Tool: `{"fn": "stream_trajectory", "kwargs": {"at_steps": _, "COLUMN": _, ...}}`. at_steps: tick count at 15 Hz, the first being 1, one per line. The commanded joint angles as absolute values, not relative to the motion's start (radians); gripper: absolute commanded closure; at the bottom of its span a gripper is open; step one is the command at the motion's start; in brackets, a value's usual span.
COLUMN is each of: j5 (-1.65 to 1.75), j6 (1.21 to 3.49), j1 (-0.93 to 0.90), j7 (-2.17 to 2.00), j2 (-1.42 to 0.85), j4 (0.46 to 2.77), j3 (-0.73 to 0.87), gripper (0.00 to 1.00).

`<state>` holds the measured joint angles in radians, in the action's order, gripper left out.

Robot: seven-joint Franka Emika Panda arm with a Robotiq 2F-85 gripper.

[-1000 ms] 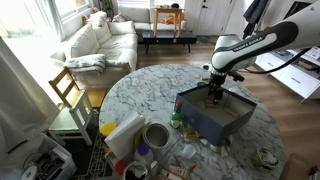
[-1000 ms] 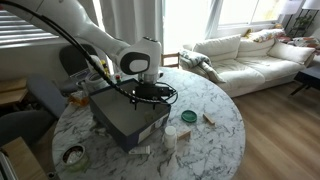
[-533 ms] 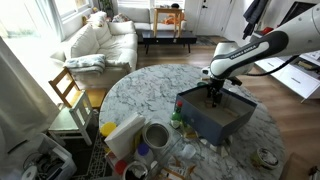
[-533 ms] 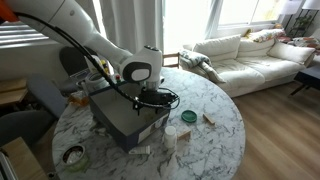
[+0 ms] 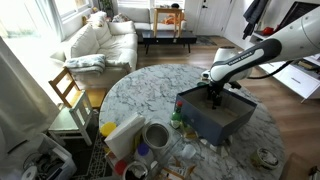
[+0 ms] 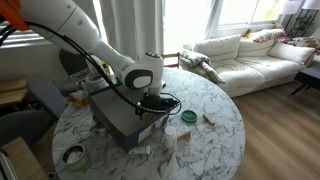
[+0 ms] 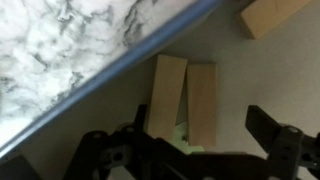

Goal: Pick up the striped towel from the box and put it on the table, pick up the box and put it on top of the striped towel, pick up two wooden blocks at the same time from the box and put them on the table

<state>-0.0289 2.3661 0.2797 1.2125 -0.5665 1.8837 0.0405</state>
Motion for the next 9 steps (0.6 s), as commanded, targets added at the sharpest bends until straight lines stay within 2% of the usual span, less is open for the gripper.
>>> {"fn": "stream_trajectory", "kwargs": {"at_steps": 1, "j5": 0.0, "j6": 2.371, "j1": 0.293, "j7": 1.232, "j2": -0.587, "j4": 1.878, "j3": 0.037, "gripper": 0.26}}
{"fn": "stream_trajectory", "kwargs": {"at_steps": 4, "j5": 0.007, "j6": 2.368, "j1": 0.296, "j7": 1.234, "j2": -0.586, "j4": 1.881, "j3": 0.035, "gripper": 0.51}}
{"fn": "stream_trajectory", "kwargs": {"at_steps": 7, "j5": 0.011, "j6": 2.37, "j1": 0.297, "j7": 1.235, "j2": -0.582, "j4": 1.883, "j3": 0.036, "gripper": 0.73}}
{"fn": "stream_trajectory", "kwargs": {"at_steps": 8, "j5": 0.013, "j6": 2.381, "j1": 0.294, "j7": 1.226, "j2": -0.581, "j4": 1.884, "j3": 0.039, "gripper": 0.29}}
{"fn": "stream_trajectory", "kwargs": {"at_steps": 9, "j5": 0.013, "j6": 2.387, "j1": 0.293, "j7": 1.222, "j2": -0.58, "j4": 1.885, "j3": 0.04, "gripper": 0.33}}
